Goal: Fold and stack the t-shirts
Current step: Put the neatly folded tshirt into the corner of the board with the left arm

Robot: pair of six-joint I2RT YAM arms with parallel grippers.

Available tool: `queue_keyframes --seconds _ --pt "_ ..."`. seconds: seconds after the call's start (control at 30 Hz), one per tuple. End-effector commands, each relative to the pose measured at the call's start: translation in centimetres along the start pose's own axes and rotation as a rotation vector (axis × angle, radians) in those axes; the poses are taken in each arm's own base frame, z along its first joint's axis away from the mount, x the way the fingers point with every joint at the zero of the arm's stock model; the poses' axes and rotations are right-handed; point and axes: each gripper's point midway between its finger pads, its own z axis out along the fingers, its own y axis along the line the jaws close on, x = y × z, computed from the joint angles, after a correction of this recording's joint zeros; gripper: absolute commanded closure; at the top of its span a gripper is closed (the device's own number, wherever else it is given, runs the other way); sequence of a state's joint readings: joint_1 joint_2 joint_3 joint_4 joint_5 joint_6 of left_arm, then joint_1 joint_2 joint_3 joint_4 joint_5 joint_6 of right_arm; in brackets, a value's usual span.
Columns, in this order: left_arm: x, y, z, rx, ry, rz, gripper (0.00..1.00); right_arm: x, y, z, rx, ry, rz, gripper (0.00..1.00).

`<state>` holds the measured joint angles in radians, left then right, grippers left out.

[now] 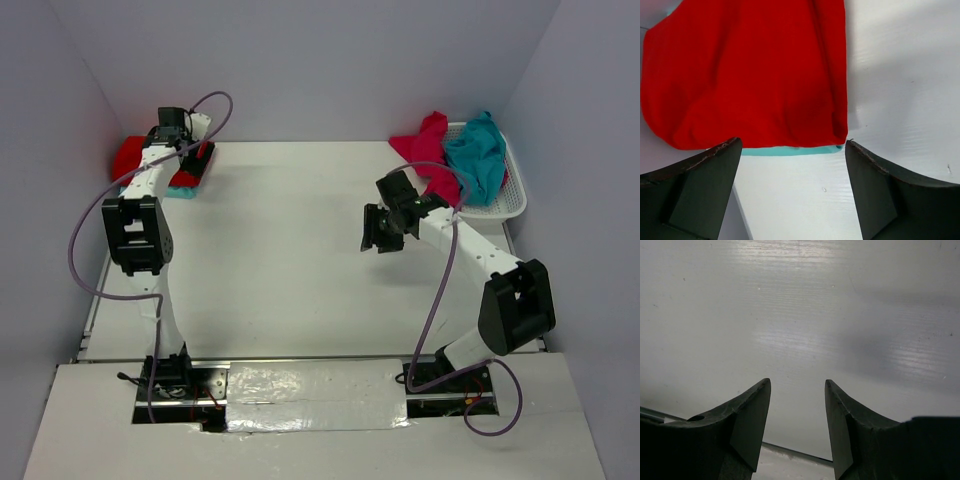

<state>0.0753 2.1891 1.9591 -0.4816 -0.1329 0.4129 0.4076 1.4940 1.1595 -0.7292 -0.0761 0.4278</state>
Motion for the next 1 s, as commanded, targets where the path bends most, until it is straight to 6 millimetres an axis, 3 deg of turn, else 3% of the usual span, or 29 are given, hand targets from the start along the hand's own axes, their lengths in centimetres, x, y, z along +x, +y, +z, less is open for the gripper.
queue_keyframes --seconds 0.0,0.3,0.4,0.5,0.53,0.57,0.7,0.73,0.77,0.83,0.93,0.97 --pt "0.5 -1.6 1.3 0.071 0.014 0.000 0.04 -0.9 0.3 -0.8 -0.028 -0.047 -0.009 0.45" --pt "2.8 -2.5 3.4 0.122 0.084 -0.025 0.22 -0.8 -0.2 -0.8 -0.017 -0.041 -0.014 0.45" --pt "3.8 -2.5 3.9 0.108 0.112 -0.024 0.33 -0.6 -0.3 -0.7 -0.016 -0.037 -0.009 0.45" --pt "4.6 -1.6 4.2 0.072 0.130 -0.025 0.65 -0.6 -0.4 -0.7 -0.011 -0.038 -0.007 0.45" --pt "4.7 -1.3 4.2 0.065 0.131 -0.032 0.94 -0.7 -0.5 -0.9 -0.011 -0.043 -0.005 0.45" --pt "4.8 -1.3 3.9 0.065 0.132 -0.032 1.00 -0.9 -0.6 -1.0 -0.009 -0.049 0.000 0.45" --pt "4.9 -2.3 2.3 0.112 0.120 -0.028 1.00 -0.9 -1.0 -1.4 -0.015 -0.062 0.022 0.45" --pt "3.9 -2.4 1.1 0.122 0.089 -0.029 1.00 -1.1 -1.1 -1.6 -0.017 -0.071 0.025 0.45" --pt "5.0 -3.4 0.9 0.140 0.108 -0.026 1.00 -1.0 -1.2 -1.6 -0.015 -0.071 0.031 0.45" --pt "4.6 -3.8 0.0 0.141 0.084 -0.028 1.00 -1.1 -1.2 -1.8 -0.019 -0.074 0.032 0.45" --pt "6.4 -4.8 0.3 0.161 0.126 -0.030 1.00 -1.3 -1.1 -1.8 -0.027 -0.076 0.033 0.45" --pt "6.4 -5.0 0.4 0.170 0.132 -0.029 0.95 -1.5 -1.0 -1.9 -0.032 -0.077 0.032 0.45"
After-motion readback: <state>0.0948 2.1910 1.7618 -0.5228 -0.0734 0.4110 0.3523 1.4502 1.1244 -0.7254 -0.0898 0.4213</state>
